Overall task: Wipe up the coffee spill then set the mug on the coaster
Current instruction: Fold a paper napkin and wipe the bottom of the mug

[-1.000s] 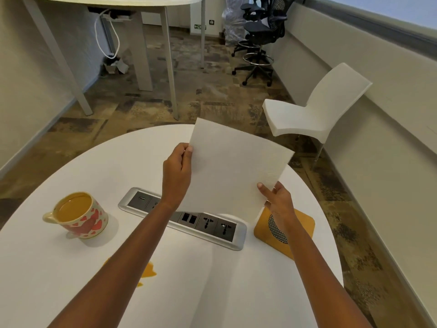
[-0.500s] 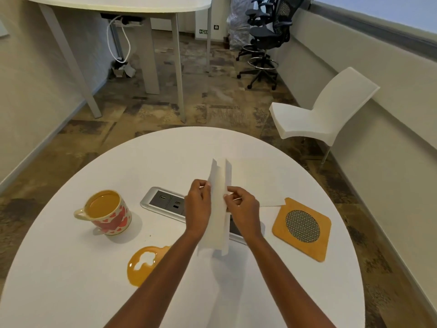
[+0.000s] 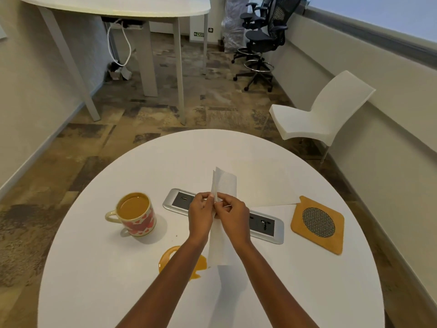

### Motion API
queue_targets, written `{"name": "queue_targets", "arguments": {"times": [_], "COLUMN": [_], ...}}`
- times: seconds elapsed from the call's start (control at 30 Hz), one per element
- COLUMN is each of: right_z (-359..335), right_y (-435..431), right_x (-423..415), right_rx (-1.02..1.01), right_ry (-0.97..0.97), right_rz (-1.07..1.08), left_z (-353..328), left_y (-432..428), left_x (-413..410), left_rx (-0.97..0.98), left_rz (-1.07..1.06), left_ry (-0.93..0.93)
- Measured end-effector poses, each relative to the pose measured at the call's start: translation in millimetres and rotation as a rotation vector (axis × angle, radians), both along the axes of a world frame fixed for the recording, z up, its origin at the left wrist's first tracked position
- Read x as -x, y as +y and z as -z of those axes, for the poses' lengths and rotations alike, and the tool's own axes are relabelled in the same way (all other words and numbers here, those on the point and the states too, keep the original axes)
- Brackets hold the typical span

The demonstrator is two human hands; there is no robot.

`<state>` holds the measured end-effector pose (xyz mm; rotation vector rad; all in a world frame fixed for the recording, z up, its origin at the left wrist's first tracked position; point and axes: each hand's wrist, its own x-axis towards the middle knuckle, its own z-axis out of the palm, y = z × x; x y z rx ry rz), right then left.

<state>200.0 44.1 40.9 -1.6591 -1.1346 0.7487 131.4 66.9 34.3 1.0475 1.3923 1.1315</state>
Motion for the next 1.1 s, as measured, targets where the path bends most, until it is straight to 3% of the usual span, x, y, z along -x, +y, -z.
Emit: {"name": "queue_targets", "arguments": {"times": [0.53,0.7,0.83,0.9,1.0,1.1], "right_z": [1.0,-1.1,3.3,5.0,4.2,5.3], "right_y": [-13.5,-22.3,-30.1,-28.9,-28.0,-31.2], "right_x": [57.1,61.4,53.0,47.3,43.2,47.5], "right_rx": [-0.027,-0.041,-0.140,-0.004,0.266,0.298], "right_ry": [-0.235,-0.099,-0.032,0.051,0.379,0.625], "right_rz": [-0.037,-0.041,0.143,0.138,-0.047,-0.160], "left_z": [0.9,0.7,-1.2,-0.8,0.4,0.6], "left_y": [-6.9,-5.5,-1.7,1.5,5.1,5.5], "left_x": [53.6,77.1,94.4,102.2,112.4,120.3], "left_rx": [-0.036,-0.005,0.034,0.066,0.124,0.156], "left_rz": [0.140,0.158,0.145,0.141,0.161,0.207], "left_ry": [-0.056,-0.104,-0.162,-0.166,-0.179,-0.236]}}
